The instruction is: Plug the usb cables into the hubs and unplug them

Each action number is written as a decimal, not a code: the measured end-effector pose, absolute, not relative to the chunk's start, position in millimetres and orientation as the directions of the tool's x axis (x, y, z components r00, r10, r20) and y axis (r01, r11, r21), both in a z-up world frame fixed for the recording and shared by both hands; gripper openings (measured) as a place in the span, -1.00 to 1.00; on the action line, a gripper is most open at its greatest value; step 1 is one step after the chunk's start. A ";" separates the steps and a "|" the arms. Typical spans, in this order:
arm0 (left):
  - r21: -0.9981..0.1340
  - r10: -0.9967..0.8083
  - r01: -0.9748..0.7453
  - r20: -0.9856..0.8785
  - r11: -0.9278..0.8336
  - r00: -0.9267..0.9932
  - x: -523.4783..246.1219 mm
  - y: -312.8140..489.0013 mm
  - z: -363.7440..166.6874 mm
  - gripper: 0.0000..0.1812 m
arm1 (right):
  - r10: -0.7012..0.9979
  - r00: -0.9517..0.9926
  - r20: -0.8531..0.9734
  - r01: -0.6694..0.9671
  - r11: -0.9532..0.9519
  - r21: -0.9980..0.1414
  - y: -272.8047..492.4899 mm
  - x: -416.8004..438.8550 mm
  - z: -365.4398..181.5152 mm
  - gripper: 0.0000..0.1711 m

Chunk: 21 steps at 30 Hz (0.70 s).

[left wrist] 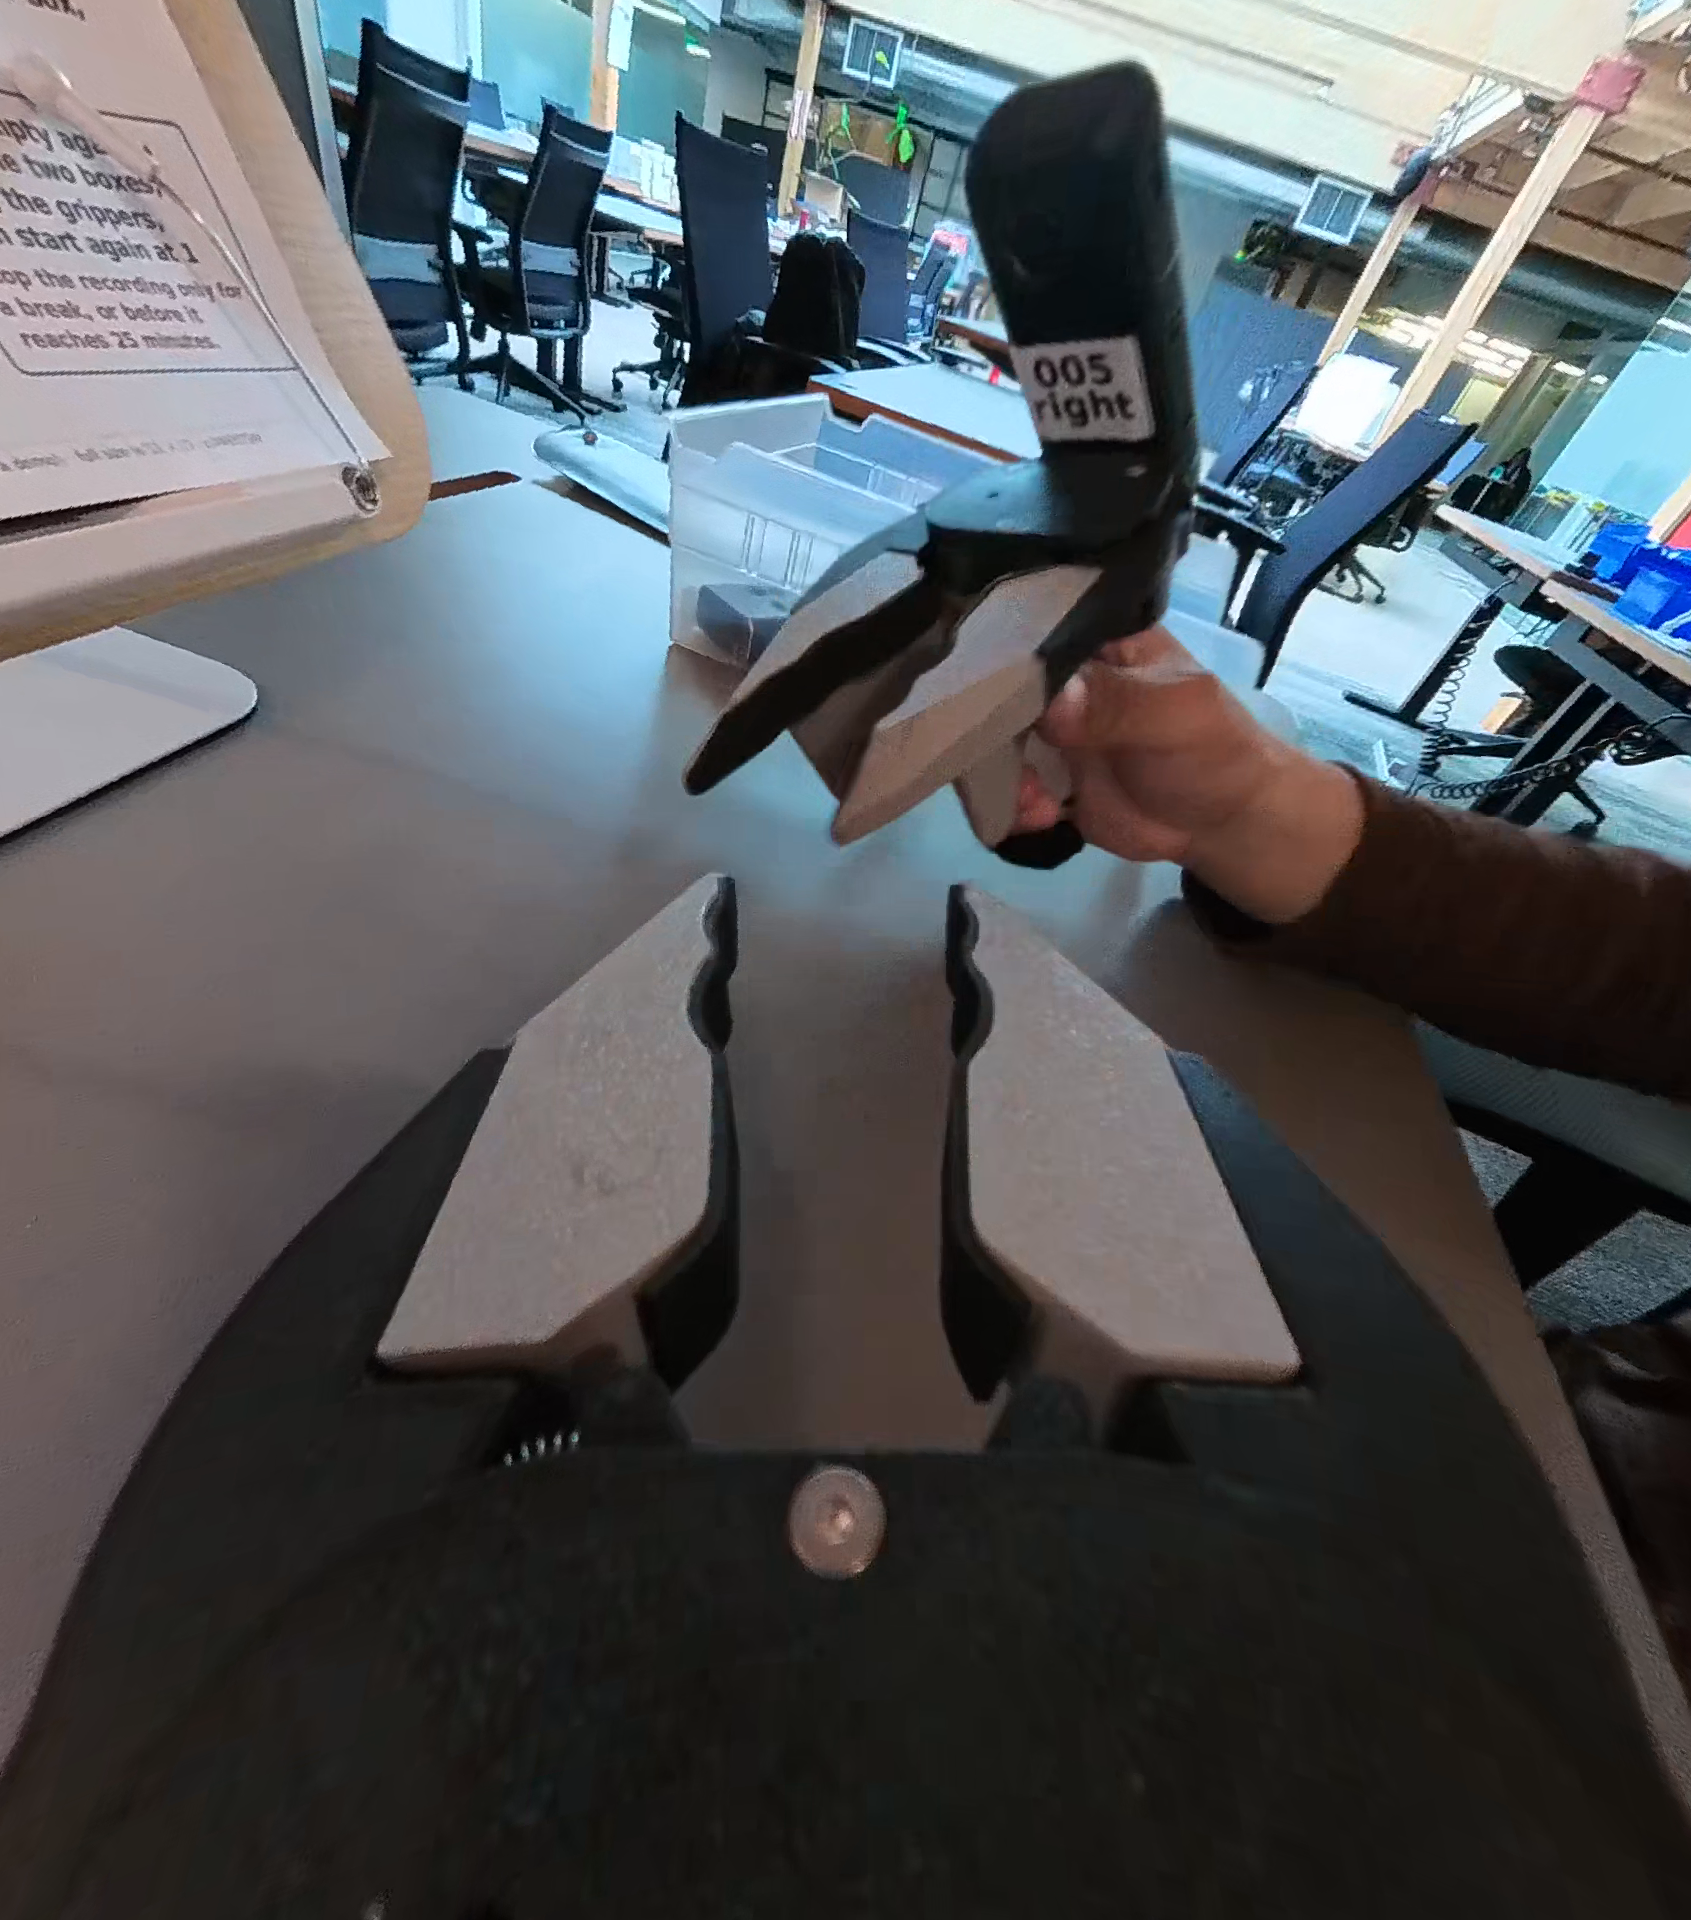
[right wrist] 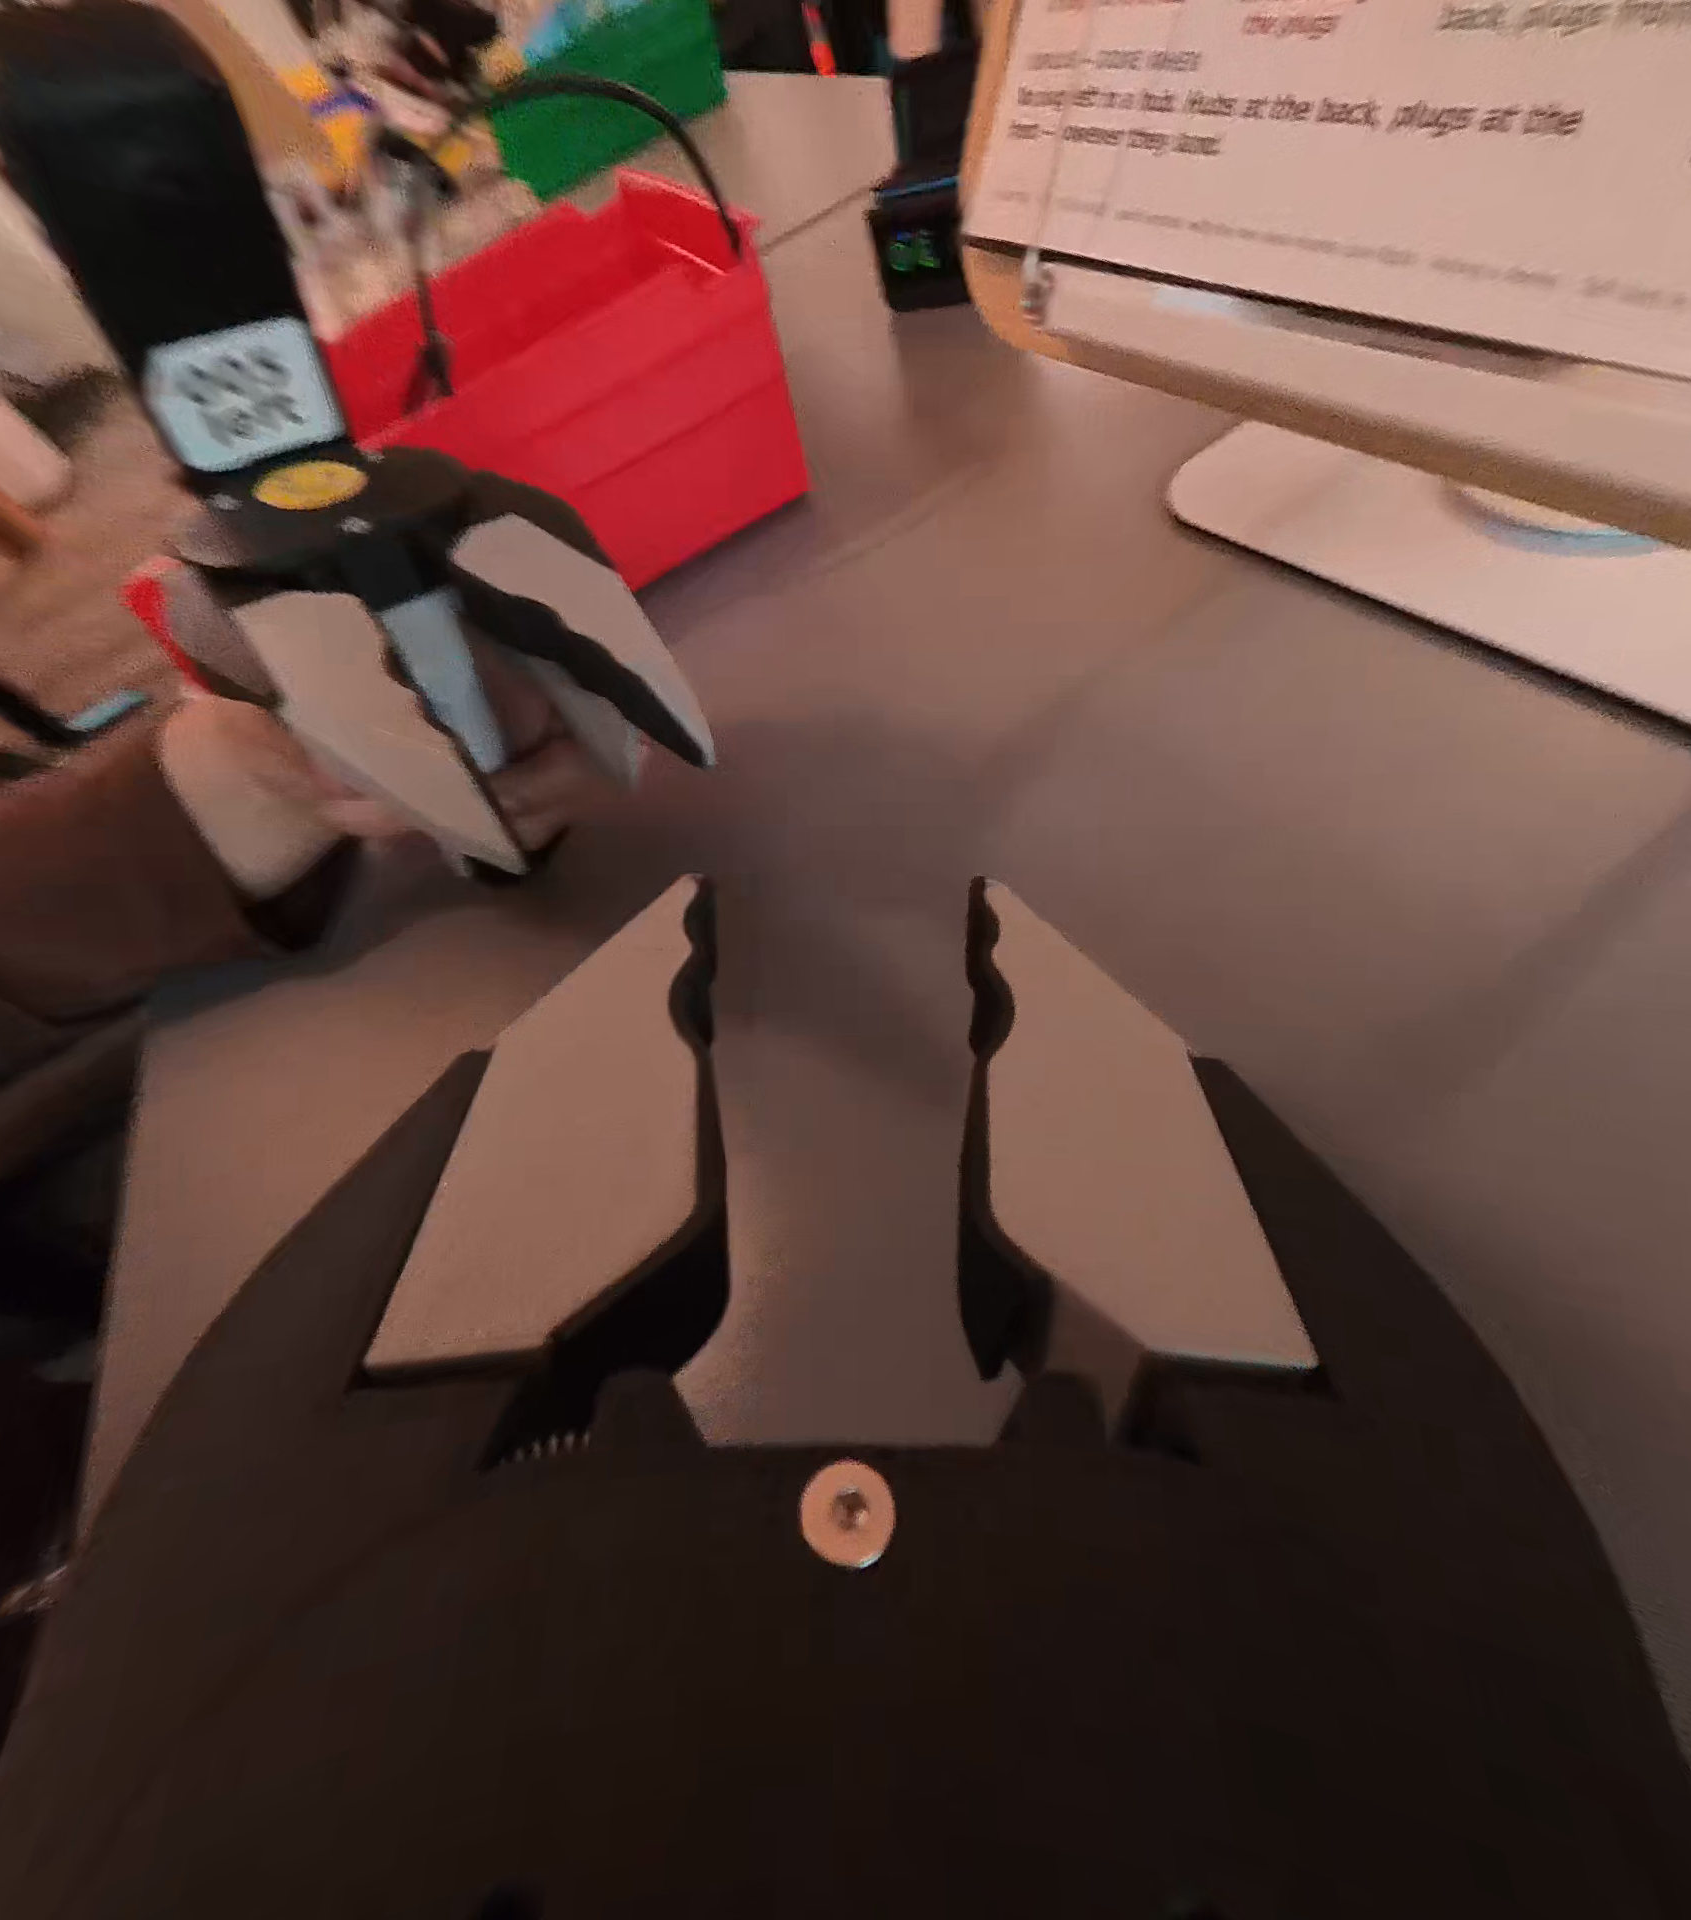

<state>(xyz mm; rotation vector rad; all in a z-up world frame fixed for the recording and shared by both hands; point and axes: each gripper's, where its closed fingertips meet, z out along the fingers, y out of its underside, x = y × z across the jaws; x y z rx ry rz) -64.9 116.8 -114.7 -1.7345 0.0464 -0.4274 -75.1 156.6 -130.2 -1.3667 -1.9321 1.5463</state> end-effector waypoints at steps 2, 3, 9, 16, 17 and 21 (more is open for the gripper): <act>-0.954 -0.263 0.189 0.250 -0.234 0.932 -64.4 118.3 -120.2 -0.58 | 0.814 -0.498 -0.300 0.456 -0.049 -0.889 163.1 -74.2 -131.7 -0.50; -0.953 -0.260 0.181 0.245 -0.244 0.934 -64.0 119.1 -123.3 -0.58 | 0.838 -0.465 -0.285 0.460 -0.046 -0.886 171.2 -76.3 -138.2 -0.48; -0.948 -0.216 0.140 0.206 -0.285 0.954 -65.6 120.2 -131.8 -0.51 | 0.833 -0.446 -0.328 0.523 -0.055 -0.851 172.8 -83.0 -158.6 -0.52; -0.920 -0.008 0.121 0.133 -0.373 0.991 -69.4 101.0 -149.6 -0.43 | 0.859 -0.453 -0.238 0.553 0.062 -0.831 164.6 -83.2 -173.9 -0.55; -0.910 -0.001 0.132 0.144 -0.392 0.990 -63.6 93.6 -153.0 -0.43 | 0.858 -0.457 -0.235 0.555 0.068 -0.829 163.5 -83.0 -174.6 -0.55; -0.861 0.046 0.197 0.199 -0.469 0.979 -47.0 52.1 -160.4 -0.41 | 0.847 -0.471 -0.249 0.566 0.073 -0.821 158.1 -83.4 -176.2 -0.61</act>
